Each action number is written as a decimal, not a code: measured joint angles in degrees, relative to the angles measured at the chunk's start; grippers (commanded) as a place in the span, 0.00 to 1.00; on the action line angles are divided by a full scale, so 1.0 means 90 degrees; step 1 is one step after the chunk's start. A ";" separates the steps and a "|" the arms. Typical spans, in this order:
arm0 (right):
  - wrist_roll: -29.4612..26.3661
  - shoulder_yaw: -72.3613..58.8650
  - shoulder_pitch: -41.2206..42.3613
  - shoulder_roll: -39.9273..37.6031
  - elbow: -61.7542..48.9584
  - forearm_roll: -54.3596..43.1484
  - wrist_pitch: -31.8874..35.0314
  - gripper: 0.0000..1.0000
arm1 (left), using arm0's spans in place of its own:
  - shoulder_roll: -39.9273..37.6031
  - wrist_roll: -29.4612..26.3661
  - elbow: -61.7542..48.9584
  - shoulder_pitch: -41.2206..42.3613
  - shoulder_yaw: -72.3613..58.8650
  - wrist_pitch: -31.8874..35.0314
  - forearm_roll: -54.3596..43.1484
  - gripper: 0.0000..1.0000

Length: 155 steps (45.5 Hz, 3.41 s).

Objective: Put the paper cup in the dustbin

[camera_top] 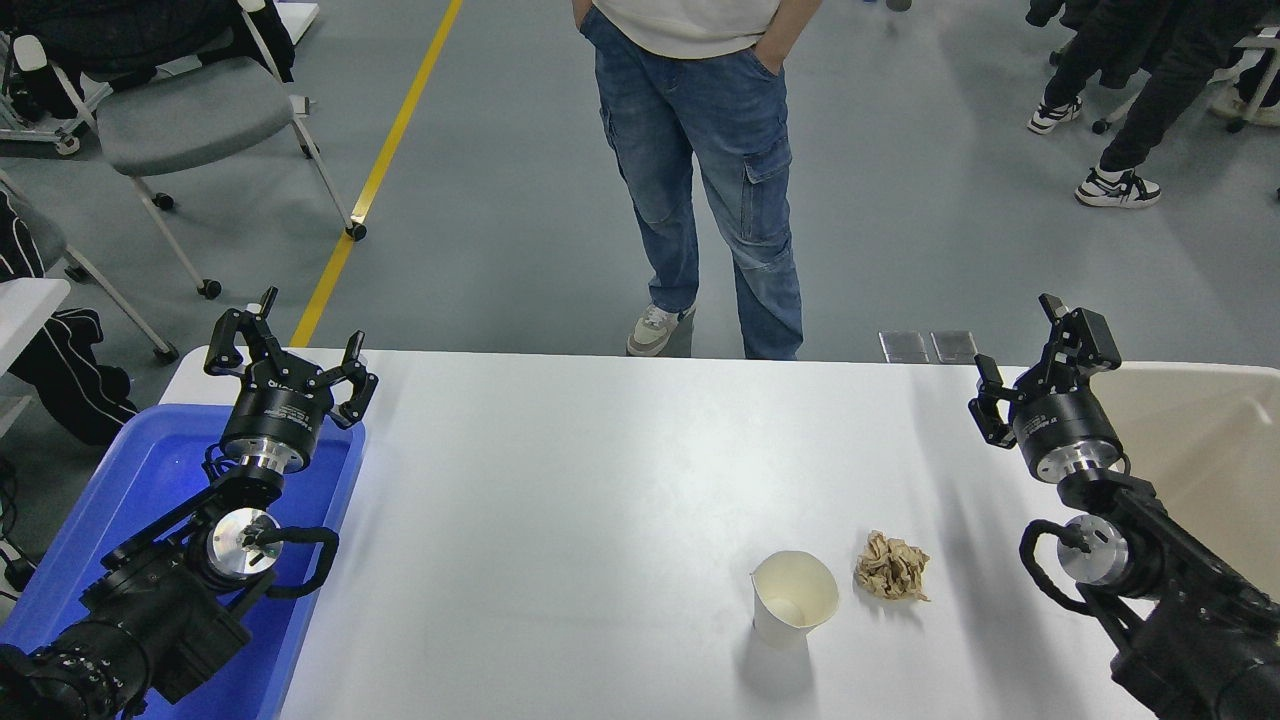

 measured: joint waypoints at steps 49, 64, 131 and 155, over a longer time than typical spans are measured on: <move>0.0000 0.0014 0.0008 0.0007 0.0018 -0.0001 0.0023 1.00 | 0.0000 0.0011 0.0000 0.0000 0.0000 0.0000 0.0000 1.00; 0.0000 0.0038 0.0013 0.0017 0.0032 0.0006 0.0037 1.00 | 0.0000 0.0010 0.0000 0.0000 0.0000 0.0000 0.0000 1.00; -0.1763 -0.4059 0.1725 -0.3749 0.4712 -0.2036 -0.0100 1.00 | 0.0000 0.0011 0.0000 0.0000 0.0000 0.0000 0.0001 1.00; -0.1758 -0.9329 0.5297 -0.2450 0.4879 -0.4389 -0.0025 0.99 | 0.0000 0.0008 0.0000 0.0000 0.0000 0.0004 -0.0001 1.00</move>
